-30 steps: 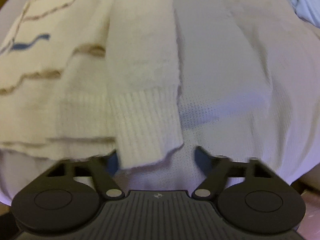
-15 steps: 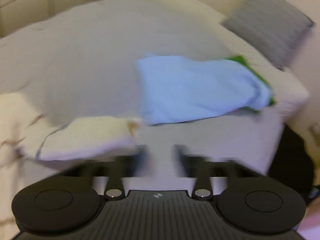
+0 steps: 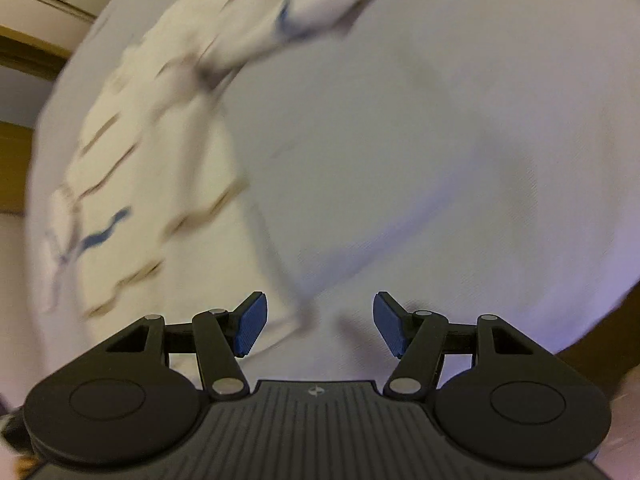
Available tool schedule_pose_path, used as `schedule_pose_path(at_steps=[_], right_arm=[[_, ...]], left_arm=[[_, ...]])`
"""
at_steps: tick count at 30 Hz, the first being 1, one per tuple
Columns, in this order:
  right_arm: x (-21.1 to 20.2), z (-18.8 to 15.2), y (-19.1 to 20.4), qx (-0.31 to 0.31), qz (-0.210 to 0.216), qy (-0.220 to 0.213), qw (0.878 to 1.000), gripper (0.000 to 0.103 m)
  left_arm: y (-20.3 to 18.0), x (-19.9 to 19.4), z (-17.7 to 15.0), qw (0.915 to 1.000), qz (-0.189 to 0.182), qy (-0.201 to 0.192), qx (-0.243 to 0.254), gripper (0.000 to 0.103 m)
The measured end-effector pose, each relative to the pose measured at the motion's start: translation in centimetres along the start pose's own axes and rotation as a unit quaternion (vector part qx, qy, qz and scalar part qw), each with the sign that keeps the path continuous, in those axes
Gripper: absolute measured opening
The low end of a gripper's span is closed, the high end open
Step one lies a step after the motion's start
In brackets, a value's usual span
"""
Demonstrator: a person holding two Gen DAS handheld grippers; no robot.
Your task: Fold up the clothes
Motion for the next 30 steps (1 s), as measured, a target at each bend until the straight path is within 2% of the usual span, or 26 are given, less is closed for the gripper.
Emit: schedule_pose_path(at_steps=[2, 4, 5, 7, 9, 11, 15, 21, 23, 25, 26, 27, 28, 30], right_arm=[[1.0, -0.4, 0.6, -0.008, 0.002, 0.002, 1.000, 0.062], [2.0, -1.3, 0.9, -0.051, -0.035, -0.008, 0.998, 0.062], [2.5, -2.0, 1.2, -0.085, -0.067, -0.015, 0.994, 0.062], [3.4, -2.9, 1.8, -0.154, -0.130, -0.029, 0.979, 0.062], [4.7, -3.5, 2.5, -0.215, -0.163, -0.045, 0.962, 0.061], [5.1, -4.2, 3.1, -0.242, -0.166, -0.061, 0.954, 0.059], [6.4, -4.3, 2.9, -0.249, -0.164, -0.069, 0.952, 0.053], [7.6, -2.9, 3.3, -0.242, -0.143, -0.107, 0.954, 0.051], [7.9, -2.3, 3.2, -0.231, -0.140, -0.111, 0.957, 0.045], [8.3, -1.7, 3.3, -0.223, -0.134, -0.112, 0.959, 0.034], [8.6, -1.4, 3.5, -0.224, -0.137, -0.111, 0.958, 0.028], [8.7, -1.2, 3.8, -0.227, -0.147, -0.110, 0.956, 0.014], [8.4, -1.1, 4.2, -0.229, -0.158, -0.113, 0.954, 0.005], [7.9, -1.0, 5.0, -0.233, -0.179, -0.119, 0.948, 0.005]], left_arm=[[-1.0, 0.7, -0.7, 0.9991, 0.026, -0.011, 0.031, 0.042], [-1.9, 1.7, -1.4, 0.9939, 0.068, -0.016, 0.085, 0.042], [-2.4, 2.0, -2.0, 0.9893, 0.089, -0.022, 0.113, 0.042], [-3.2, 2.3, -2.5, 0.9845, 0.097, -0.035, 0.142, 0.042], [-3.8, 2.5, -2.8, 0.9812, 0.094, -0.047, 0.162, 0.042], [-4.2, 3.3, -2.3, 0.9810, 0.094, -0.057, 0.160, 0.042], [-3.8, 5.3, -1.4, 0.9803, 0.114, -0.057, 0.151, 0.041], [-2.5, 3.8, -0.7, 0.9857, 0.059, -0.104, 0.119, 0.041], [-2.7, 4.7, -0.4, 0.9856, 0.065, -0.092, 0.126, 0.041], [-3.5, 5.6, -0.3, 0.9807, 0.092, -0.086, 0.149, 0.041], [-3.9, 6.0, -0.3, 0.9774, 0.107, -0.085, 0.162, 0.036], [-4.3, 6.0, -0.4, 0.9740, 0.119, -0.085, 0.173, 0.031], [-4.7, 5.9, -0.5, 0.9712, 0.127, -0.086, 0.182, 0.014], [-5.4, 5.1, -0.8, 0.9642, 0.145, -0.091, 0.203, 0.011]])
Point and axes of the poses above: each gripper's, at about its wrist camera, not at the fingertips, and x roughly the way its jaws point, y to its left, z to its top, the point moved 2 cm from there along x, roughly the way its jaws point, and after that the axes turned 14 degrees about y, right-handed, at the moved point
